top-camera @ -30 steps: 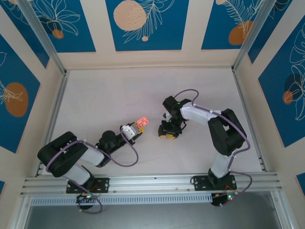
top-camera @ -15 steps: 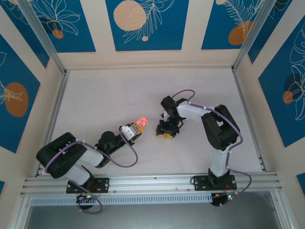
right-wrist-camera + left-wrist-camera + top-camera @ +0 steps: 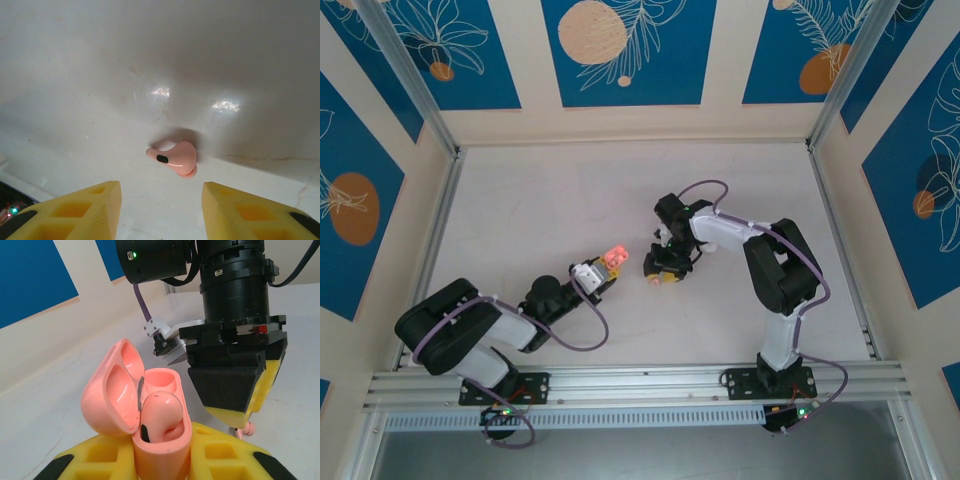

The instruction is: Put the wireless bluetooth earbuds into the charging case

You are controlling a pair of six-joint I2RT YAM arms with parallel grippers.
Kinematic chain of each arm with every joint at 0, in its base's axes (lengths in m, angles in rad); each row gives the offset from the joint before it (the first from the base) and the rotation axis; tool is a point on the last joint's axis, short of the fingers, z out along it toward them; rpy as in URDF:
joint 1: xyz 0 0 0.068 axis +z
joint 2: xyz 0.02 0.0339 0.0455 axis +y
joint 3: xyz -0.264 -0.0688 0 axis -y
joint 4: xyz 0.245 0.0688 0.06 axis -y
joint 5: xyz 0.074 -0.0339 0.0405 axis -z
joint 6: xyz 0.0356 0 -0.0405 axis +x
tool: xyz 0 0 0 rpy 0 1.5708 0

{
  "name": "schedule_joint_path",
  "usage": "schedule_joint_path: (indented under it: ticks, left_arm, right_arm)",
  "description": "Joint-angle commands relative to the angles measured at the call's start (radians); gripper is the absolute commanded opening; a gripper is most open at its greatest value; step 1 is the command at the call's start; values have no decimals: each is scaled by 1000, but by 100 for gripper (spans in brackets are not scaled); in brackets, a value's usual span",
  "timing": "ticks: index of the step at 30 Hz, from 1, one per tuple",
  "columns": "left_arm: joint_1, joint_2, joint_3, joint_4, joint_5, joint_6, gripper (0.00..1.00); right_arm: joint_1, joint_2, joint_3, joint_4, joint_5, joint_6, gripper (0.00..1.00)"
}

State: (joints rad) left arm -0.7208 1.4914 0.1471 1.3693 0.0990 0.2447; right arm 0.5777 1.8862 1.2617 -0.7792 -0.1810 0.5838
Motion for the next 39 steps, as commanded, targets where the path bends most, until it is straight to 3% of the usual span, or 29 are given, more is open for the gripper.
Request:
schedule_joint_path:
  ticks: [1,10,22,32,39]
  left_arm:
    - [-11,-31,-20,37,-17,8,22]
    - [-11,-46,-33,37,-24,12,22]
    - [-11,-67,-43,29,-44,22,22]
    - [-11,-97,-40,-9,-52,32,22]
    - [-11,-107,-36,-30,-64,34,22]
  right_arm:
    - [32,-30,-27,-27,-36,64,47]
    - [59,-16,-83,49,-16,111,46]
    - [-5,0,-40,158,-4,70,45]
    - [-13,26,19,181,-44,29,45]
    - [-10,-28,16,84,38,78,46]
